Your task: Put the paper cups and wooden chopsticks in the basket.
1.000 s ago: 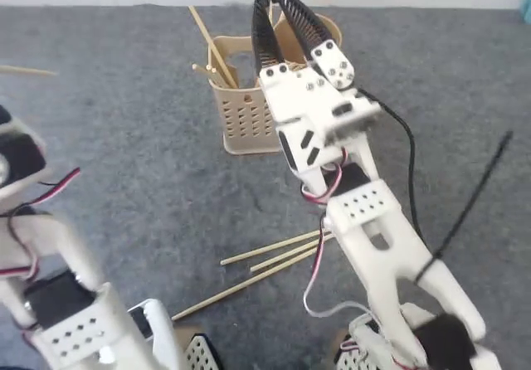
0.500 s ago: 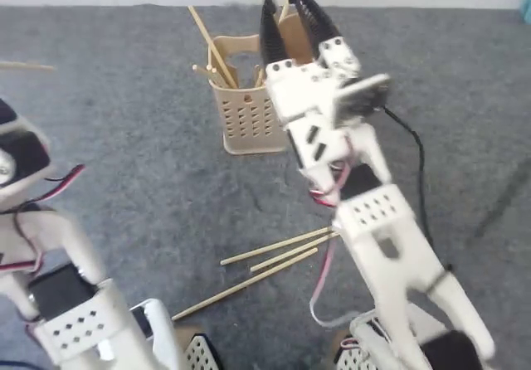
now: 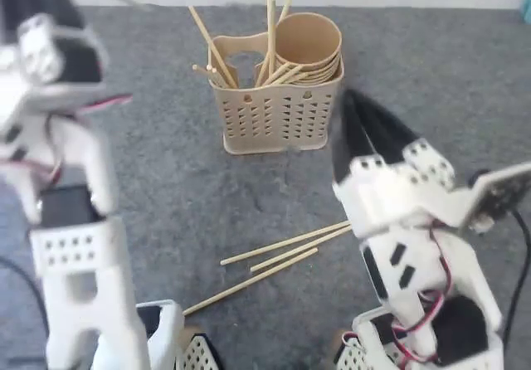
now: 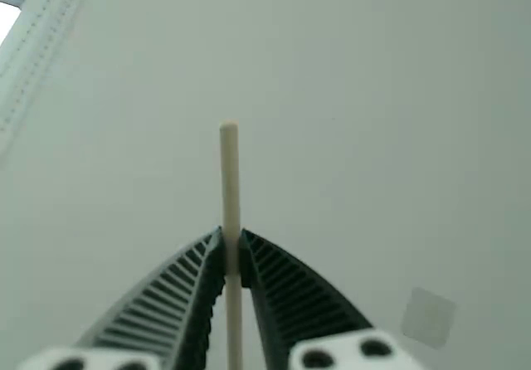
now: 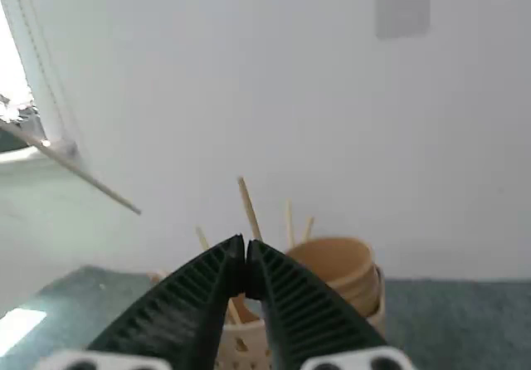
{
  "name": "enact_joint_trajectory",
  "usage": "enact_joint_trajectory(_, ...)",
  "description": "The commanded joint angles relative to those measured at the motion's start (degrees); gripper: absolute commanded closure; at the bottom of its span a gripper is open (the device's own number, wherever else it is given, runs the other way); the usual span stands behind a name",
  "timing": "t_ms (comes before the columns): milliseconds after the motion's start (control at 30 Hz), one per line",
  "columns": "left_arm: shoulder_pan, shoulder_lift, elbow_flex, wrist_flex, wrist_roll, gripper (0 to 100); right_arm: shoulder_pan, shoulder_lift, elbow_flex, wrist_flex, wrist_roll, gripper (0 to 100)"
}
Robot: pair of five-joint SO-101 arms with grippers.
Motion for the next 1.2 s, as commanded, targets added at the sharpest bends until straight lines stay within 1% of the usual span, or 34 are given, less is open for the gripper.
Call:
enact_joint_trajectory(0, 5.01, 3.43, -7.60, -1.49, 0.00, 99, 4.09, -9.01, 6.77, 8.66, -0.70, 99.1)
enact_joint_trajectory(67, 7.65, 5.01, -9.63, -1.49, -1.05, 99, 5.49, -14.02, 12.40, 11.03, -0.70, 99.1)
enact_joint_trajectory(233, 13.89, 7.47, -8.48, -1.05, -10.02, 99, 7.60, -28.09, 29.19, 15.08, -0.53, 99.1)
enact_joint_trajectory(333, 16.18, 7.91, -4.09, -1.23, -12.31, 99, 7.87, -26.95, 37.98, 15.60, -0.70, 99.1)
enact_joint_trajectory(433, 18.11, 8.09, 0.22, -1.76, -14.07, 99, 7.87, -25.71, 44.75, 11.65, -0.44, 99.1)
enact_joint_trajectory(600, 20.40, 10.81, 5.05, -7.65, -14.33, 99, 7.34, -25.71, 46.77, 10.33, -0.44, 99.1)
enact_joint_trajectory(900, 20.75, 22.07, 4.79, -8.00, -14.33, 99, 7.60, -25.71, 46.77, 12.09, -0.35, 99.1)
enact_joint_trajectory(1100, 20.40, 22.77, 5.23, -7.30, -14.33, 99, 7.34, -25.71, 48.00, 11.47, -0.26, 99.1)
enact_joint_trajectory(1167, 20.22, 21.80, 4.88, -4.66, -14.51, 97, 7.34, -25.71, 48.00, 11.47, -0.26, 99.1)
